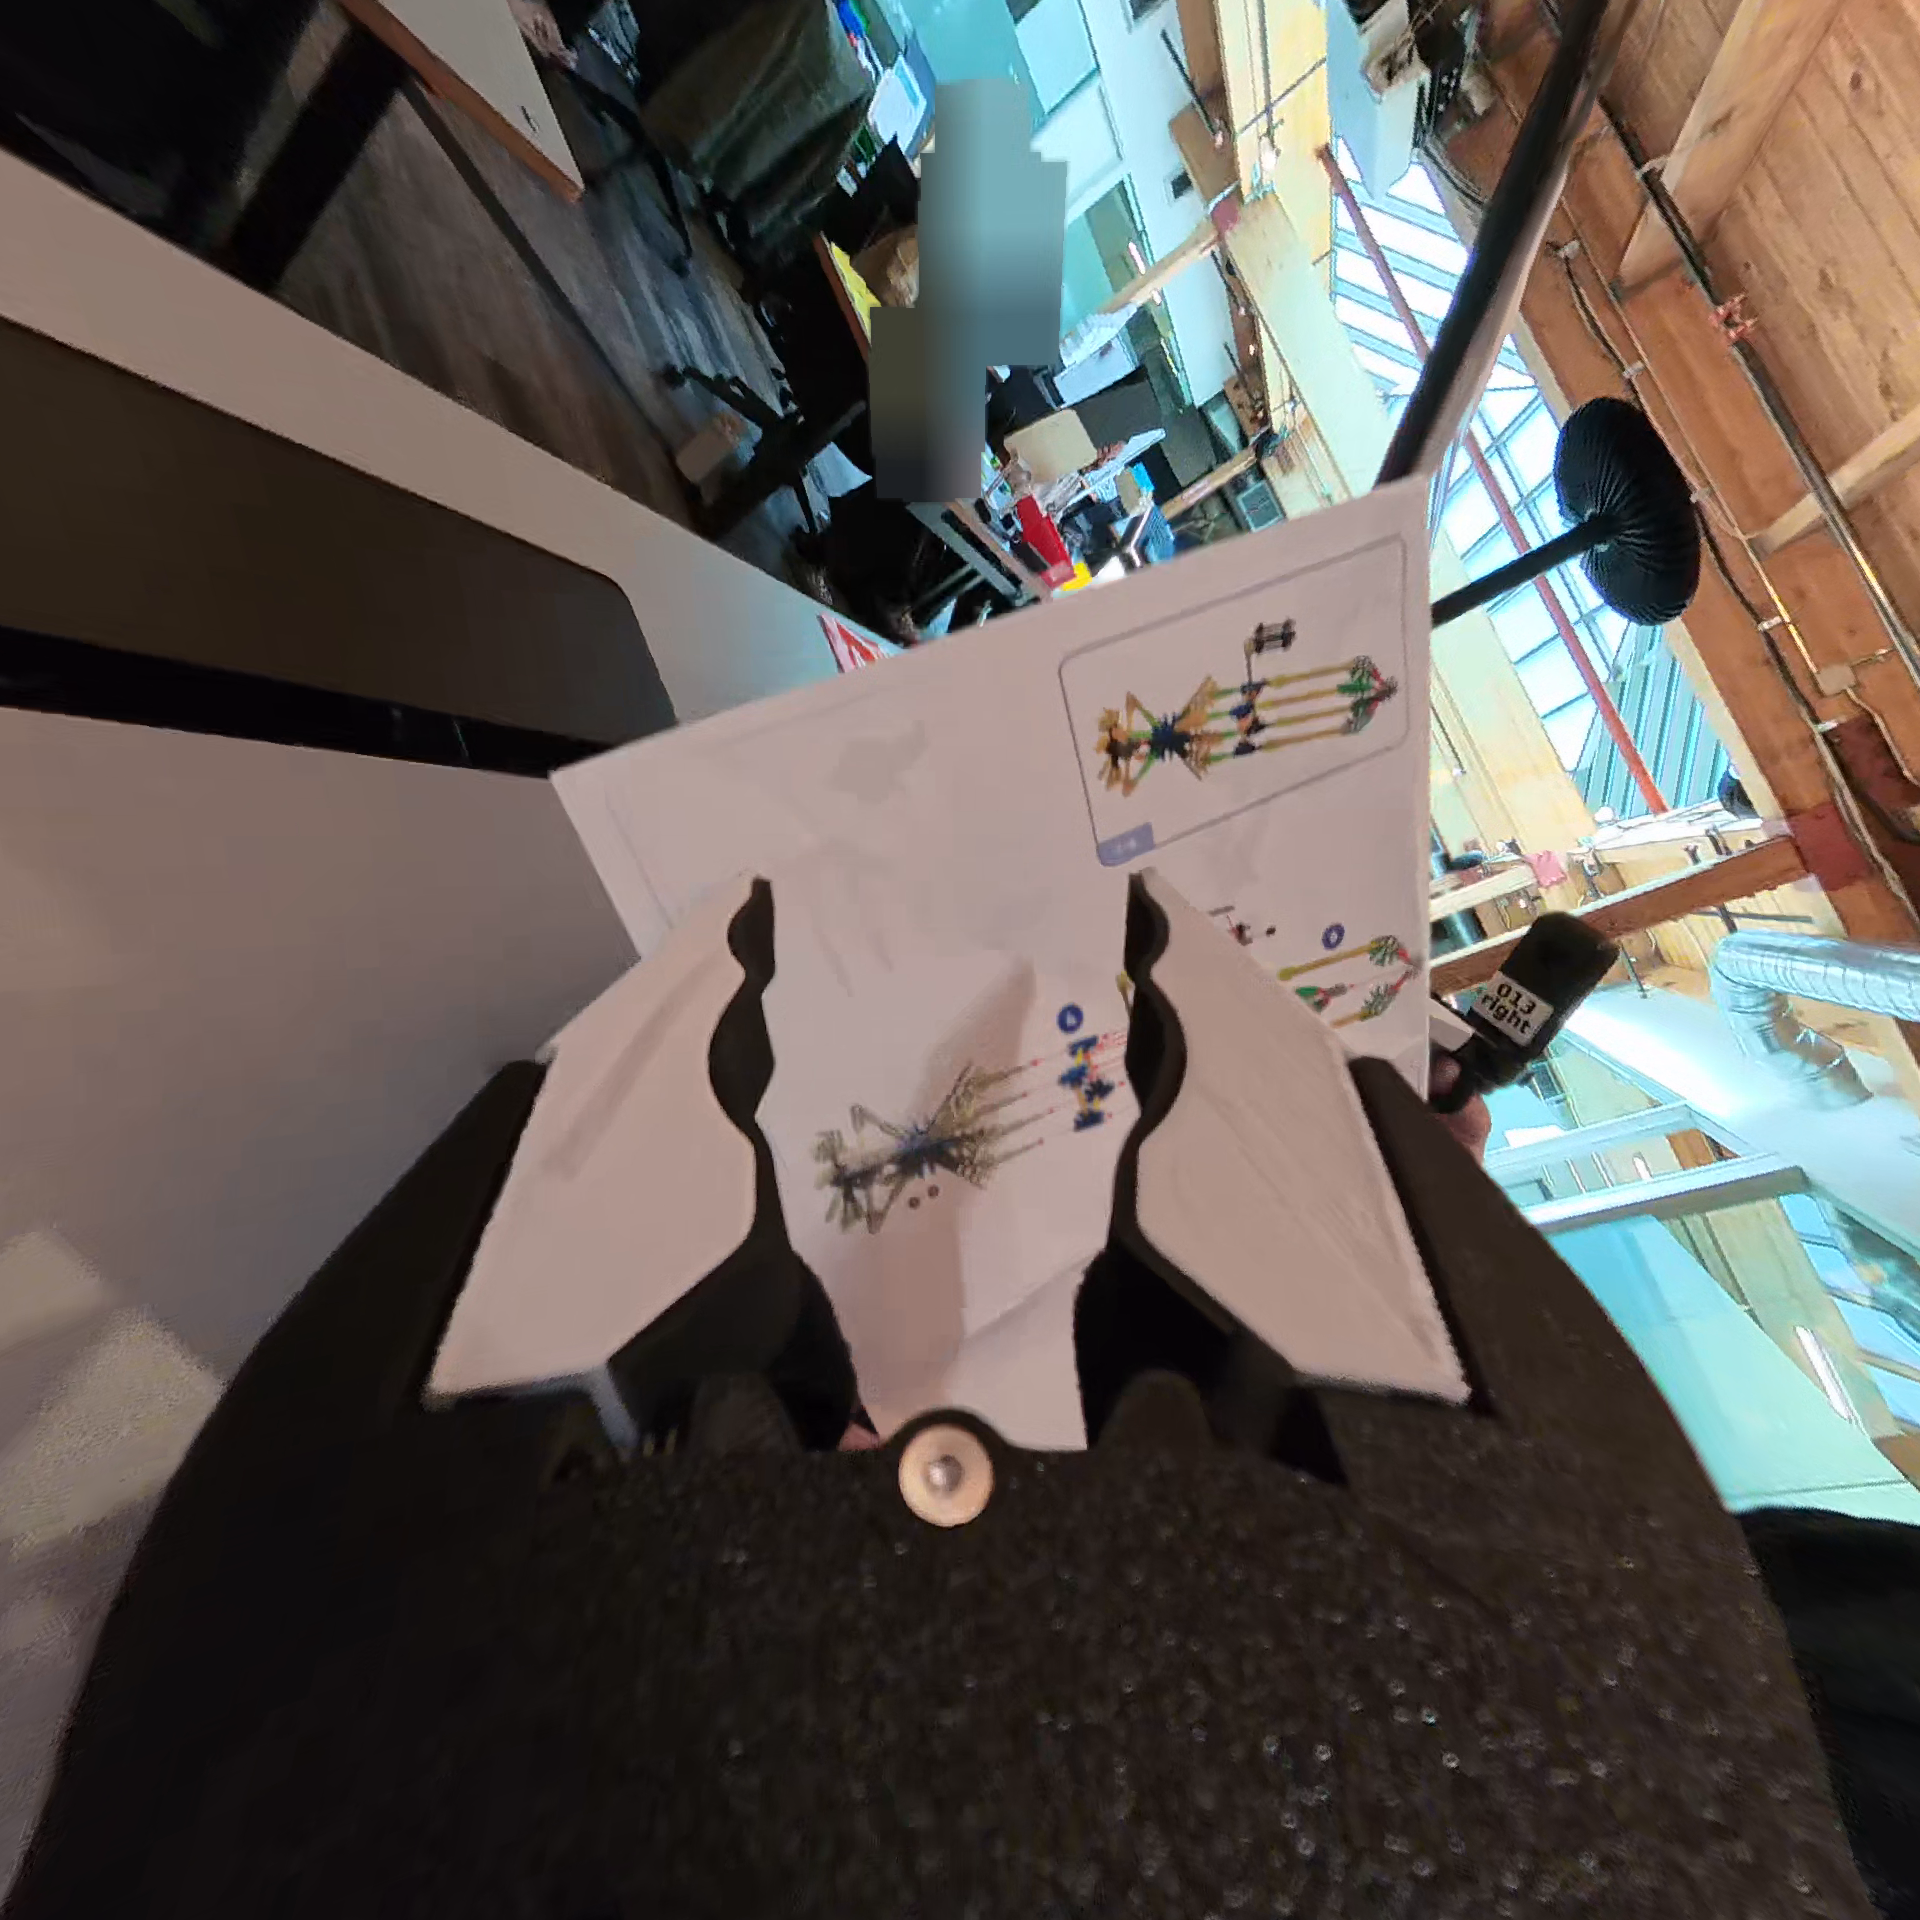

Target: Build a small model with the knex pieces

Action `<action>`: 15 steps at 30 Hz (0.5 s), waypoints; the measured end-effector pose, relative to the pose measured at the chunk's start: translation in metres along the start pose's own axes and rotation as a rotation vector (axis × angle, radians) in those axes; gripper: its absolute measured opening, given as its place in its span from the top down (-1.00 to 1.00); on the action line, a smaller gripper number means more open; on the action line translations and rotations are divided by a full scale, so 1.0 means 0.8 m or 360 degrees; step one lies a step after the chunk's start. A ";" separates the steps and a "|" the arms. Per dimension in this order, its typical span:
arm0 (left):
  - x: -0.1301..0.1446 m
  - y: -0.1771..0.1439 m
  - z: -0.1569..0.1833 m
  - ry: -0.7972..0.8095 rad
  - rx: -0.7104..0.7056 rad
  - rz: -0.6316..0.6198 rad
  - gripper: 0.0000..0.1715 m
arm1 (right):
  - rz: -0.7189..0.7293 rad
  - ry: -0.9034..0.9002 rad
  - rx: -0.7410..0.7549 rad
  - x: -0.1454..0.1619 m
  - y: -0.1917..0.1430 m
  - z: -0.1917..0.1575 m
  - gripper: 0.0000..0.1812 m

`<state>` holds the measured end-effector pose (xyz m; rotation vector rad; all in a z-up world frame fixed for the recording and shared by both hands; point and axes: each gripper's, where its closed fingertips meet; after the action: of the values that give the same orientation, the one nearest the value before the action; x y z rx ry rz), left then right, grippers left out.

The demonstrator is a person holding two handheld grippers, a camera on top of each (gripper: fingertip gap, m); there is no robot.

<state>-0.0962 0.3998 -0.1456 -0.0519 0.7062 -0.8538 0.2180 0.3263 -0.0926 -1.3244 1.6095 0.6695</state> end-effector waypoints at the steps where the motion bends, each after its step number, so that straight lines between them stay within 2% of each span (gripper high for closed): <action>1: -0.004 0.002 -0.002 -0.0011 -0.0002 -0.0001 0.20 | 0.0007 -0.0008 -0.0004 -0.001 -0.001 -0.001 1.00; 5: -0.011 0.018 -0.016 -0.0050 -0.0008 -0.0032 0.10 | 0.0026 -0.0020 -0.0021 -0.004 -0.005 -0.005 1.00; 9: 0.002 0.026 -0.002 -0.0043 0.0168 -0.0173 0.06 | 0.0028 -0.0013 -0.0036 -0.004 -0.005 -0.004 1.00; 15: -0.015 0.031 -0.022 -0.0044 0.0130 -0.0177 0.00 | 0.0032 0.0007 -0.0051 0.000 -0.006 0.000 1.00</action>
<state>-0.0952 0.4290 -0.1604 -0.0297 0.6465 -0.9858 0.2224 0.3249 -0.0916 -1.3353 1.6238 0.7073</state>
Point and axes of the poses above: each gripper's, where its closed fingertips meet, y out along the fingers, x out of its underside, z = x × y across the jaws, and after that the axes turned 13 degrees about -x, right-handed
